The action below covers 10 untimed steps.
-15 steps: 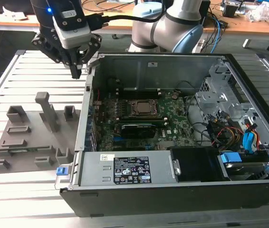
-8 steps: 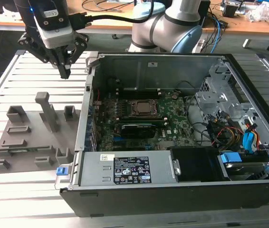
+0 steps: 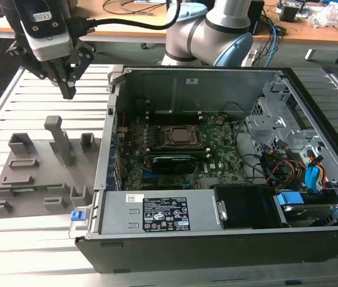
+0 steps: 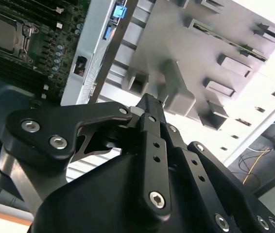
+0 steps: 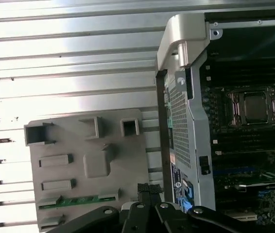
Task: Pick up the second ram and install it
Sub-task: 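Reach for the second ram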
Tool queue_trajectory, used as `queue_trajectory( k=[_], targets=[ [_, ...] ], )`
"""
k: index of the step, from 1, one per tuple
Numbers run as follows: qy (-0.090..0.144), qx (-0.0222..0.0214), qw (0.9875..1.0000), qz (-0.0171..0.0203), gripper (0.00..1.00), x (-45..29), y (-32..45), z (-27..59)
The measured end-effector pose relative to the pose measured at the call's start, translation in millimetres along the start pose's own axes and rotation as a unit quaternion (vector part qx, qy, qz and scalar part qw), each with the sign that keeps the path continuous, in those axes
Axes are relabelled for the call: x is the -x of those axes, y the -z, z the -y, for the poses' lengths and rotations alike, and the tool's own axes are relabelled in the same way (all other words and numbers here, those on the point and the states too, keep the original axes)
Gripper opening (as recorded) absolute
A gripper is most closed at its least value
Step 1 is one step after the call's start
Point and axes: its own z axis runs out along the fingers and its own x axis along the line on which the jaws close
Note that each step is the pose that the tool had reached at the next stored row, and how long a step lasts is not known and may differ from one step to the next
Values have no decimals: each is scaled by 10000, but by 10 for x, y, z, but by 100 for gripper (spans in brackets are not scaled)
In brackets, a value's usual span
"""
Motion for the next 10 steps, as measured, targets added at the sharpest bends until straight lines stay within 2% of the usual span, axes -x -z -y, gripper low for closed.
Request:
queue_trajectory(
  k=[2, 7, 10],
  targets=[
    [1, 0, 10000, 0, 11, -76, 1, 6],
    [0, 0, 10000, 0, 11, -182, 2, 14],
    [0, 0, 10000, 0, 11, -294, 3, 22]
  ],
)
